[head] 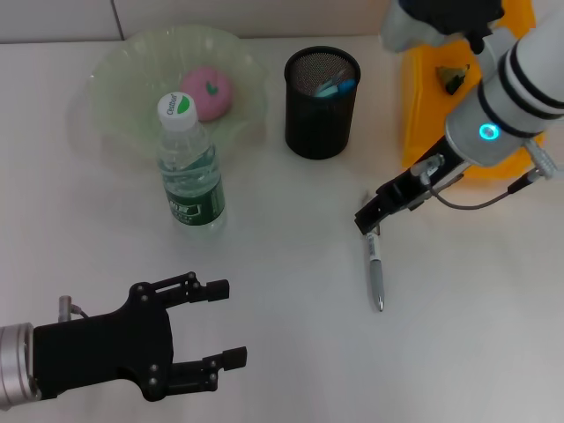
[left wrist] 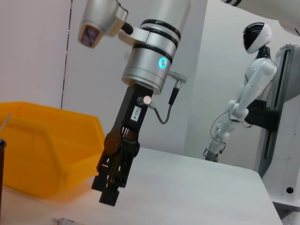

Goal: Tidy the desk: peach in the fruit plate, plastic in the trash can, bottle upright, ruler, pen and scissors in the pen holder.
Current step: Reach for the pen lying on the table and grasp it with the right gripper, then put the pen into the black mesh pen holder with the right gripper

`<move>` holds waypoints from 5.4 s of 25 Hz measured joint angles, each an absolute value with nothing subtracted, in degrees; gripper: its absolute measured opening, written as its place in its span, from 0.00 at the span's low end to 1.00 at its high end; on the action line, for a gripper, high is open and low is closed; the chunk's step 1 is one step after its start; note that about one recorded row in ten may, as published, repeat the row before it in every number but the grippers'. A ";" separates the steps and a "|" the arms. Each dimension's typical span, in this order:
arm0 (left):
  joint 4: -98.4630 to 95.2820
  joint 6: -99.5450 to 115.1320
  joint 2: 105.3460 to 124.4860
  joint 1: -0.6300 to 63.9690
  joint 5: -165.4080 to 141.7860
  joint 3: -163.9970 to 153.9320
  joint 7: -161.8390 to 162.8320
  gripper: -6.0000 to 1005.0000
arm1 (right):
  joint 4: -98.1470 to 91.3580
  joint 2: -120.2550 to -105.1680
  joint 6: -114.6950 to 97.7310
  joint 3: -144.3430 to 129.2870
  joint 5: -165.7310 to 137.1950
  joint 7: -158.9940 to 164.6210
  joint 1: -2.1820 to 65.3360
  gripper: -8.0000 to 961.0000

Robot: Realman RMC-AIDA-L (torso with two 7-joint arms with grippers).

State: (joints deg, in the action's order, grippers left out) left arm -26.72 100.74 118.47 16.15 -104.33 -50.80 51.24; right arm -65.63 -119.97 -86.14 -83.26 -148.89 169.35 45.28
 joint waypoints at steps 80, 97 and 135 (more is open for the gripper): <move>-26.96 101.86 118.54 15.38 -104.33 -51.41 50.45 0.71 | -46.39 -119.97 -77.22 -87.07 -148.35 169.44 52.56 0.29; -26.98 102.58 118.47 15.29 -104.33 -51.35 50.45 0.68 | -62.62 -119.60 -79.92 -89.66 -148.06 169.40 45.69 0.18; -26.80 102.00 118.57 17.17 -103.80 -50.88 55.08 0.80 | -37.80 -119.79 -44.93 -90.77 -33.89 41.53 33.07 0.19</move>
State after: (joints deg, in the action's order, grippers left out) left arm -26.80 102.00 118.57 17.17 -103.80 -50.88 55.08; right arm -37.80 -119.79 -44.93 -90.77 -33.89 41.53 33.07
